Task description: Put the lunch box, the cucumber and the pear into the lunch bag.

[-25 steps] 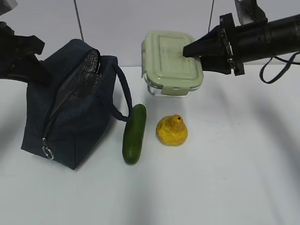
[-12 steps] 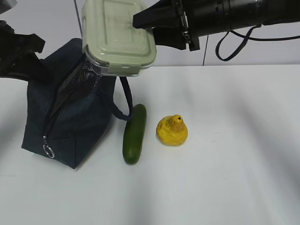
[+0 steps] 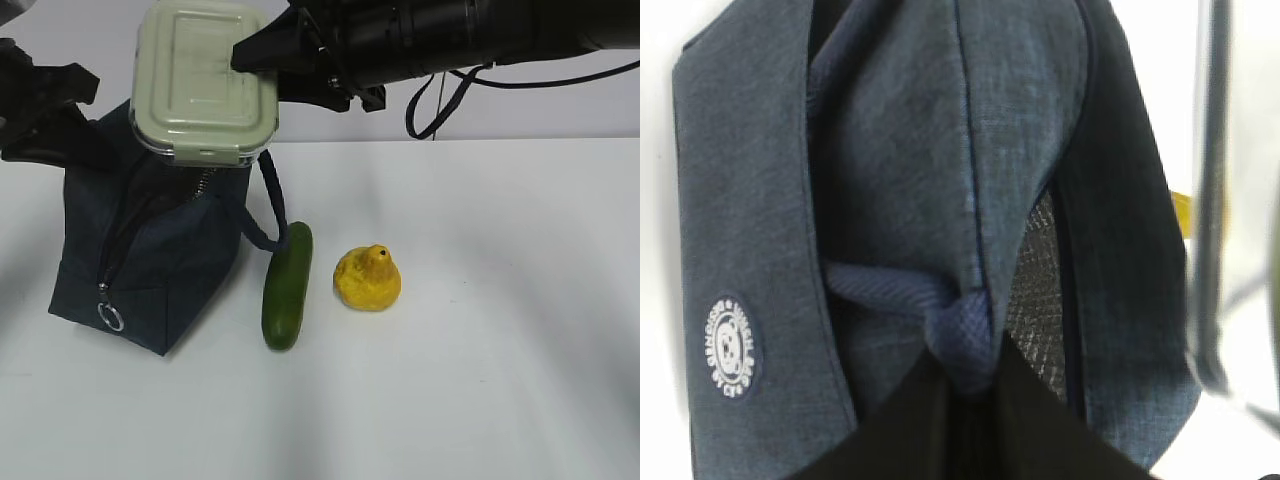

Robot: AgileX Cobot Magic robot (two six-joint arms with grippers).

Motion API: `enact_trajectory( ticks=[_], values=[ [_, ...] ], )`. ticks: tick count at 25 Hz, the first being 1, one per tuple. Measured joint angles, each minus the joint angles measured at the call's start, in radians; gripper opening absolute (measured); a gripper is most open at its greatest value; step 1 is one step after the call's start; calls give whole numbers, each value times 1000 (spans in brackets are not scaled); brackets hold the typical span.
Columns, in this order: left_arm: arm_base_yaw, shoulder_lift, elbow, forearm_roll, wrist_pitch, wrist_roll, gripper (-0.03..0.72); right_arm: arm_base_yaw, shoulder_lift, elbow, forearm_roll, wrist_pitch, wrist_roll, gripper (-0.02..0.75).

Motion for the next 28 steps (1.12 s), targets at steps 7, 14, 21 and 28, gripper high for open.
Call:
enact_trajectory(
  ticks=[7,14,21,28],
  values=[
    [0,0,0,-10,-2,0,3,2,4,0,2,-100,-18,363],
    [0,0,0,-18,-5,0,3,19,63,-1,8,-100,-18,363],
    [0,0,0,-18,-13,1,3,31,69,-1,-58,-106,-26,363],
    [0,0,0,-38,-26,3,3,31,75,-1,-179,-106,14,363]
  ],
)
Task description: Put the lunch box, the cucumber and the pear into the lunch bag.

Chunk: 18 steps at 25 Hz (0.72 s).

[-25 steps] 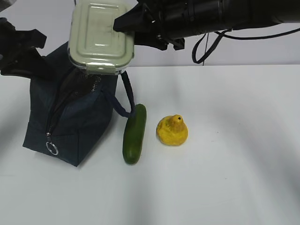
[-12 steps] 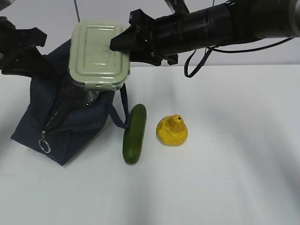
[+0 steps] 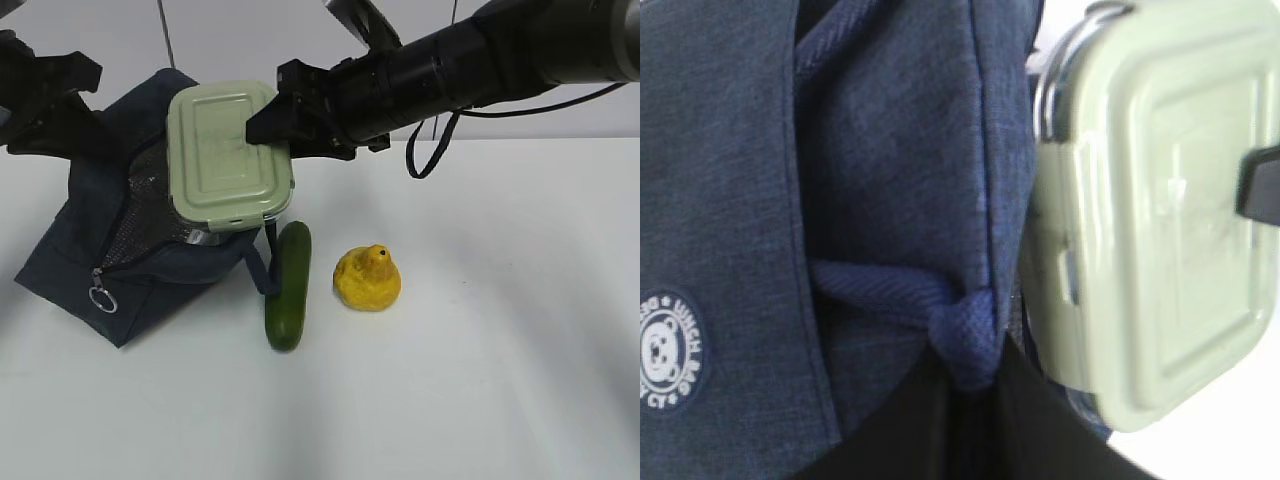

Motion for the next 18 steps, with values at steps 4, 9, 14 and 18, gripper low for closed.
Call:
enact_trajectory(
  ticks=[4,9,14,18],
  values=[
    [0,0,0,-8,-5,0,3,0,0,-2,-32,0,15,363],
    [0,0,0,-32,-6,0,3,0,0,-2,-116,0,66,363],
    [0,0,0,-85,-7,25,3,0,0,-2,-156,0,85,363],
    [0,0,0,-100,-7,37,3,5,0,-2,-163,-7,92,363]
  ],
)
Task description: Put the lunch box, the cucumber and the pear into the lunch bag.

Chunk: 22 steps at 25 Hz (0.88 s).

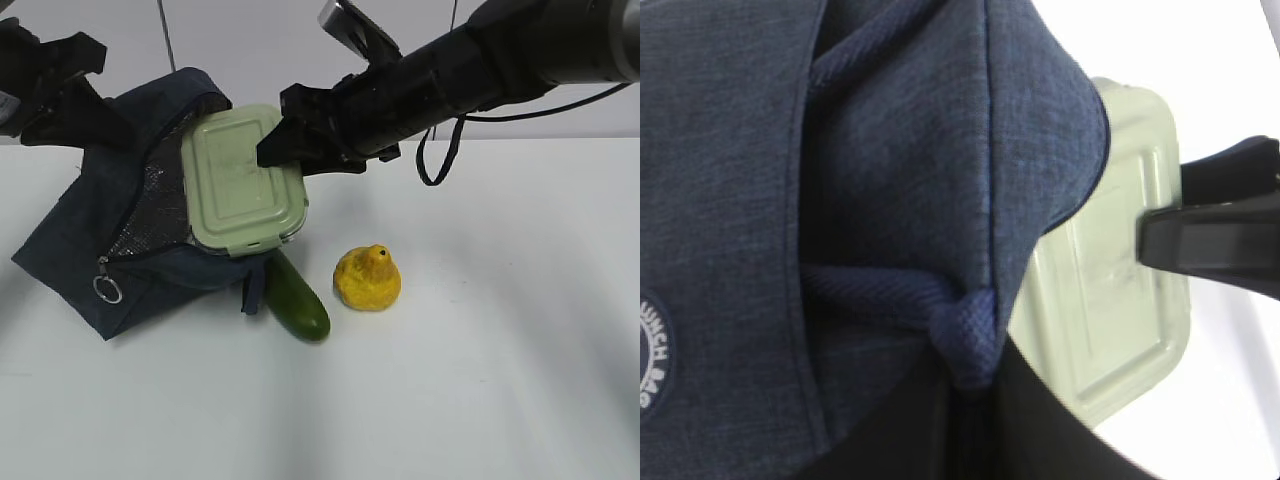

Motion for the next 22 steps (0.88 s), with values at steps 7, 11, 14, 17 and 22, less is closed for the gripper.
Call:
enact_trajectory(
  ticks=[7,11,14,17,22],
  values=[
    [0,0,0,-20,9,1,3,58,0,0,-2,-55,5,363],
    [0,0,0,-38,23,2,3,67,1,0,17,-76,32,363],
    [-4,0,0,-55,28,3,3,67,13,0,56,-91,43,363],
    [-25,0,3,-79,25,4,3,67,37,0,116,-95,50,363],
    [-88,10,4,-85,6,4,3,67,61,0,125,-100,51,363]
  ],
)
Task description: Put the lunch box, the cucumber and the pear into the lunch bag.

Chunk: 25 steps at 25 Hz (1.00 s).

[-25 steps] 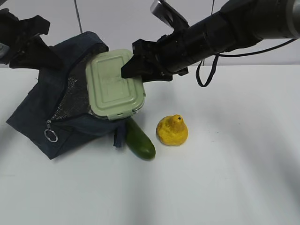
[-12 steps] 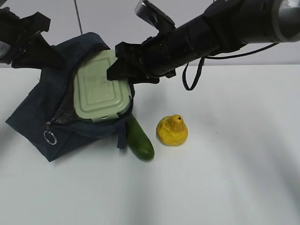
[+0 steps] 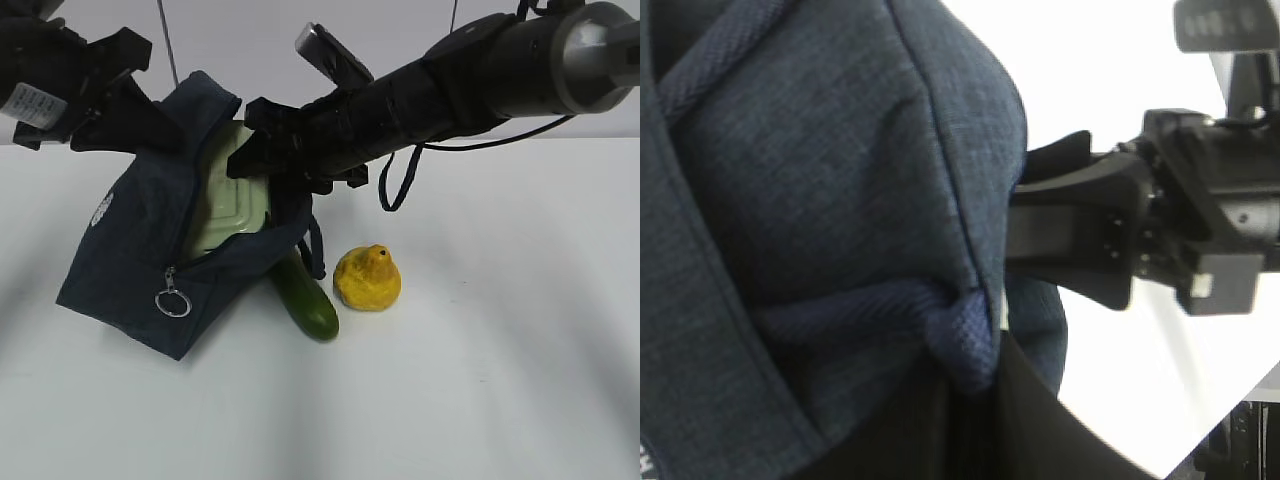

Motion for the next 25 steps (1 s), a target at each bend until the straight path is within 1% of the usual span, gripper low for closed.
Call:
enact_trajectory(
  ticks=[4,20,25],
  values=[
    [-19,0,0,-4,-10,0,3,0,4,0,-34,-6,0,363],
    [-20,0,0,-9,-14,3,3,0,6,0,-112,30,0,363],
    [-20,0,0,-10,-14,3,3,0,6,0,-116,32,0,403]
  ],
)
